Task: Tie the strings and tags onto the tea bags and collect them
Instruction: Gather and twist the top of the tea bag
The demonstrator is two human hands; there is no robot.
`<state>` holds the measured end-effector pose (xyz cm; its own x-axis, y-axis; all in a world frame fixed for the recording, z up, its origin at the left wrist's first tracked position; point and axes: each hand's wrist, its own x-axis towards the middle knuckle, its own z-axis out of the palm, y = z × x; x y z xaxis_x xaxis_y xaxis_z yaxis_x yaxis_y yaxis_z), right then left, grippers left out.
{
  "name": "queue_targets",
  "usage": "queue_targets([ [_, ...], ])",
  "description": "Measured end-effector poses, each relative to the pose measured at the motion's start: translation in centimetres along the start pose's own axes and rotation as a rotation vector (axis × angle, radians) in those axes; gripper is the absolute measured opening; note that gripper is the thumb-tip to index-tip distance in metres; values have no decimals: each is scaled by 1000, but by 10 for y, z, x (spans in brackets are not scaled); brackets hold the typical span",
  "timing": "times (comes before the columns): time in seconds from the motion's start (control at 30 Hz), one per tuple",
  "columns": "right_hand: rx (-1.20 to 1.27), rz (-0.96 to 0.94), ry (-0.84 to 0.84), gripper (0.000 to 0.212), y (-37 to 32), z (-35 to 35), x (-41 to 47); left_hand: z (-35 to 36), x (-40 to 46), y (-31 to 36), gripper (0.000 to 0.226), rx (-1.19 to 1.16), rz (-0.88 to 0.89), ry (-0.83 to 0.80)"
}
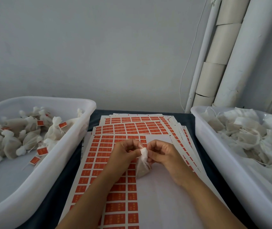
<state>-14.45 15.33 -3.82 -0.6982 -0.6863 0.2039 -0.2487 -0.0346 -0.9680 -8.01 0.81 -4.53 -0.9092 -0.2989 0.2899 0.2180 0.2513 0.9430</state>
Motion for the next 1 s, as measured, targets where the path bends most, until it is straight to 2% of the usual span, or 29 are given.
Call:
queue_targets([
  [0.1, 109, 51, -66, 23, 0, -1, -1, -1, 0, 1, 14, -54, 1, -29],
  [0.2, 165, 107, -76, 20, 1, -1, 0, 0, -1, 1, 12, -53, -28, -49],
  [0.4, 57, 29, 138, 5, 2, 6, 3, 5, -2, -1, 11, 19, -34, -31],
  [0.5, 83, 22, 211, 9, 1, 7, 4, 8, -4, 0, 11, -22, -24, -77],
  [0.8, 288, 116, 242, 12, 0, 11, 4, 11, -5, -1, 9, 26, -47, -24],
  [0.87, 337, 121, 244, 14, 1, 11, 4, 9, -6, 0, 4, -20, -53, -72],
  [0.93, 374, 125, 224, 18, 1, 9, 3, 8, -7, 2, 18, -53, -30, -179],
  [1.0, 374, 113, 191, 19, 1, 8, 1, 11, -8, 3, 30, -15, 1, -215],
])
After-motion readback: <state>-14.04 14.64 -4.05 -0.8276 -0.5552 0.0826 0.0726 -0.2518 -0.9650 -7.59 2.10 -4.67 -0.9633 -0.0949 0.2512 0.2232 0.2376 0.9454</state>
